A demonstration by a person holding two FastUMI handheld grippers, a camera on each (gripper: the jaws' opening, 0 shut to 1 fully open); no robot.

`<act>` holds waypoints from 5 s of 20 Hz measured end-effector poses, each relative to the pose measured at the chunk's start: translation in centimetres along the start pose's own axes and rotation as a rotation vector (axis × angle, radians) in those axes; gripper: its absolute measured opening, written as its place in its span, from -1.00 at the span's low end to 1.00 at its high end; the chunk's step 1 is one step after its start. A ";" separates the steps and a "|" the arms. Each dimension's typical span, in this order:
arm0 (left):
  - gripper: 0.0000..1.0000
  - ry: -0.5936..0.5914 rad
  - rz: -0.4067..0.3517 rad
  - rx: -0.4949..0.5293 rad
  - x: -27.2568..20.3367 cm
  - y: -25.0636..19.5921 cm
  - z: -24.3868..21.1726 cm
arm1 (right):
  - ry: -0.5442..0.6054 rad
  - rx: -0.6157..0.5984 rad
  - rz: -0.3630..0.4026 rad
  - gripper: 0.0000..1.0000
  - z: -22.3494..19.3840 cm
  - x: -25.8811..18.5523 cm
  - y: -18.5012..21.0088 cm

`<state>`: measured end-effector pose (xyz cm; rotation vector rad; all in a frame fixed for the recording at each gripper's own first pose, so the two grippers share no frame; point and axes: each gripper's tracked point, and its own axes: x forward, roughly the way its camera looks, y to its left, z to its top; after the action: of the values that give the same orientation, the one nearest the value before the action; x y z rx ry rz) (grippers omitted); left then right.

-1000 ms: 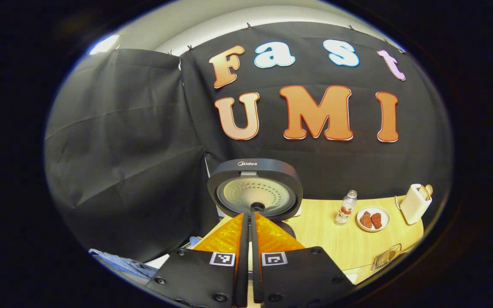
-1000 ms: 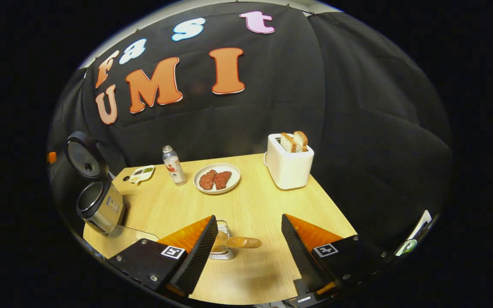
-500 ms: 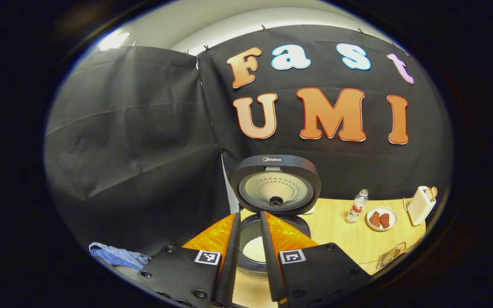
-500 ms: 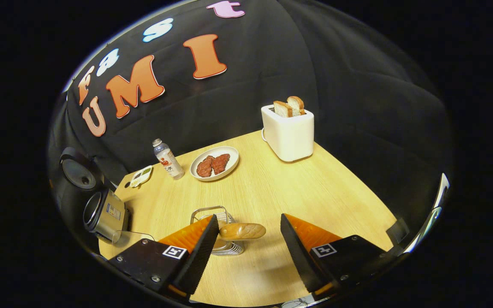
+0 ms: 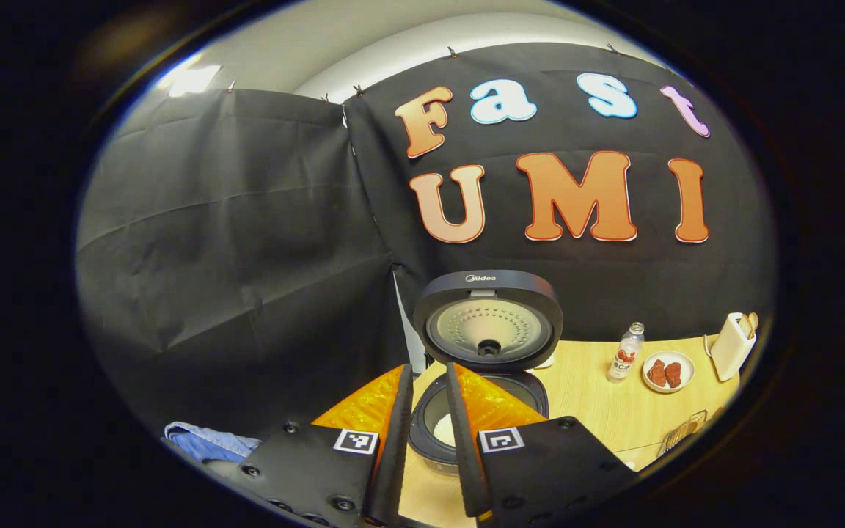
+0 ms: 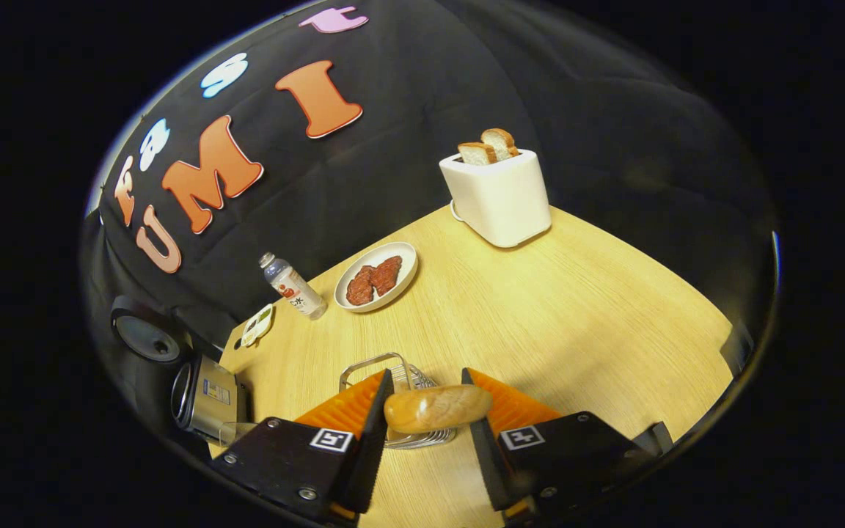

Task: Close the left gripper, press the button to open the rice cooker; take a wooden spoon from the chopstick holder with the right hand, scoop a spoonful of rice and pour it into the rice cooker, then put the wooden spoon back into the chopstick holder.

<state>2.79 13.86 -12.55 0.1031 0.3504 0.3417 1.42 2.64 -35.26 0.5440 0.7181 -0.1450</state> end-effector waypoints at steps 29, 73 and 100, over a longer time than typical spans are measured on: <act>0.59 -0.044 -0.078 -0.029 0.5 -0.9 -1.3 | -0.133 -0.168 0.153 -0.72 8.3 -5.9 9.4; 0.59 0.013 -0.183 0.080 7.7 1.6 -4.8 | -0.004 -0.366 0.198 -0.74 -13.7 -3.0 24.0; 0.59 -0.024 -0.169 0.102 6.8 -0.9 -3.6 | 0.290 0.320 0.466 -0.75 -14.9 -1.7 23.8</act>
<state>7.79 15.46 -18.24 0.1763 0.3502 0.1554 -1.24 30.56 -33.31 1.0386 0.8349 0.2634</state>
